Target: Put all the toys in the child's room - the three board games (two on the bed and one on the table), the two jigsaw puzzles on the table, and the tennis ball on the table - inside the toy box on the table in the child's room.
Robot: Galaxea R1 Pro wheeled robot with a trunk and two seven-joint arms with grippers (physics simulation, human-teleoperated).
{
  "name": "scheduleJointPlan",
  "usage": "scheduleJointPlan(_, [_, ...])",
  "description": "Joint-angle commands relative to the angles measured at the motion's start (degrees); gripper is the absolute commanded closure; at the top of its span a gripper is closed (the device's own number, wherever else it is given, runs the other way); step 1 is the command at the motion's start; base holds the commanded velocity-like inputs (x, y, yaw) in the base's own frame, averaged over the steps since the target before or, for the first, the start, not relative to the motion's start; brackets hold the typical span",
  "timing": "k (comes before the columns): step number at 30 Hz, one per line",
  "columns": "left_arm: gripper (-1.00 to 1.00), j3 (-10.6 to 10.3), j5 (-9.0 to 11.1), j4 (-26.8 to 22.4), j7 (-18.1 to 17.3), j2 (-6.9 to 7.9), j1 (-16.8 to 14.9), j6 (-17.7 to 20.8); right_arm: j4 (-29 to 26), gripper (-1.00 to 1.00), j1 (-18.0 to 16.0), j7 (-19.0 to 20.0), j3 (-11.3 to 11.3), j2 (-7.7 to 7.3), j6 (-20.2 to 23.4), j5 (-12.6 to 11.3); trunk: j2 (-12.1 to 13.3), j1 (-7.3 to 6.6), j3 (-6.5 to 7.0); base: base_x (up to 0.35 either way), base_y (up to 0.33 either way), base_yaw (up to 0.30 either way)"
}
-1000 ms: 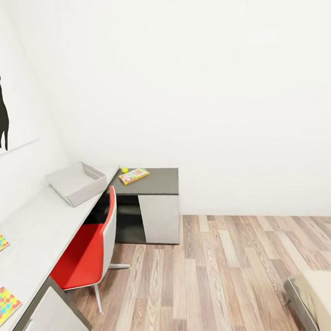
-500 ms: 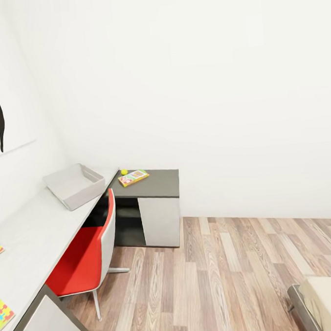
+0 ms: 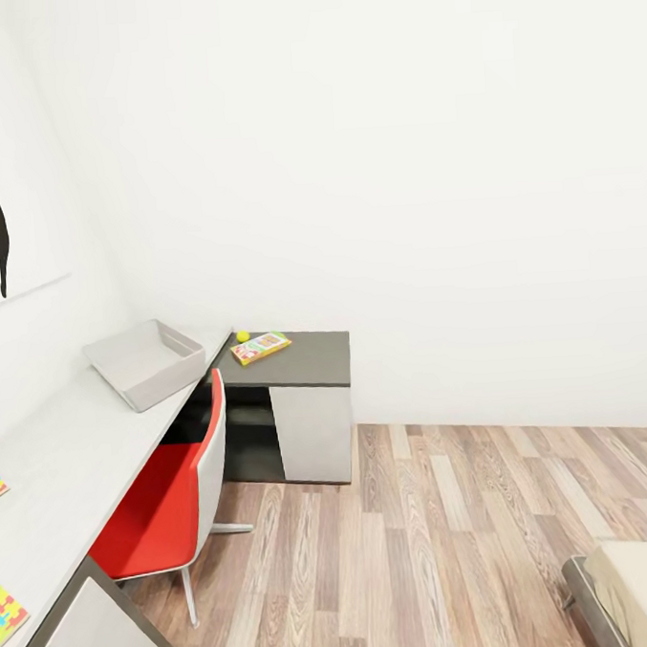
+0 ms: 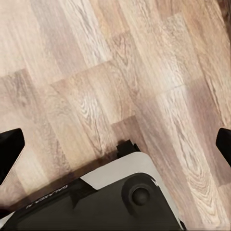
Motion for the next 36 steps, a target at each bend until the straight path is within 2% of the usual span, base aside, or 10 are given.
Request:
scheduleJointPlan(1, [-1.00, 0.00, 0.03, -4.86, -3.69, 0.04, -0.30, 5.45, -3.22, -1.00, -0.08, -0.13, -0.55, -0.16, 3.89, -0.01, -0.12, 0.03, -0.13, 0.000, 0.000, 0.000])
scheduleJointPlan(4, [-1.00, 0.16, -0.01, -14.61, -10.40, 0.18, -0.59, 14.91, -11.95, -1.00, 0.17, -0.12, -0.87, -0.44, 11.38, -0.39, -0.12, 0.03, -0.13, 0.000, 0.000, 0.000])
scheduleJointPlan(6, [-1.00, 1.41, -0.02, -24.49, -15.93, 0.64, -0.72, 22.56, -22.55, -1.00, 0.40, -0.14, -0.99, -0.37, 18.78, -0.58, -0.12, 0.03, -0.13, 0.000, 0.000, 0.000])
scheduleJointPlan(10, [-1.00, 4.27, -0.18, -35.36, -22.31, 1.37, -0.78, 28.76, -35.74, -1.00, 0.38, -0.33, -0.75, 0.08, 25.38, -0.64, -0.12, 0.03, -0.13, 0.000, 0.000, 0.000])
scheduleJointPlan(13, [-1.00, 5.32, -0.36, -39.05, -24.69, 1.62, -0.79, 30.26, -39.94, -1.00, 0.88, -0.49, -0.54, 0.57, 26.97, -0.17, -0.12, 0.03, -0.13, 0.000, 0.000, 0.000])
scheduleJointPlan(19, [-1.00, 5.78, -0.54, -41.21, -25.82, 1.67, -0.80, 31.39, -40.42, -1.00, 2.65, -0.54, -0.57, 0.51, 27.41, -0.25, -0.12, 0.03, -0.13, 0.000, 0.000, 0.000])
scheduleJointPlan(22, [-1.00, 5.88, -0.54, -41.51, -25.88, 1.71, -0.80, 31.74, -39.13, -1.00, 2.78, -0.49, -0.66, 0.34, 25.36, -0.54, -0.12, 0.03, -0.13, 0.000, 0.000, 0.000])
scheduleJointPlan(24, [-1.00, 6.11, -0.55, -42.37, -25.89, 1.75, -0.80, 33.13, -38.55, -1.00, 2.84, -0.37, -0.72, 0.23, 23.70, -0.64, -0.12, 0.03, -0.13, 0.000, 0.000, 0.000])
scheduleJointPlan(27, [-1.00, 6.83, -0.72, -46.61, -25.73, 1.99, -0.74, 38.17, -38.08, -1.00, 2.88, -0.27, -0.82, 0.07, 21.97, -0.76, -0.12, 0.03, -0.13, 0.000, 0.000, 0.000])
scheduleJointPlan(36, [-1.00, 9.54, -0.81, -49.89, -24.17, 2.90, -0.71, 41.06, -37.86, -1.00, 2.89, -0.36, -0.93, 0.02, 21.31, -0.80, -0.12, 0.03, -0.13, 0.000, 0.000, 0.000])
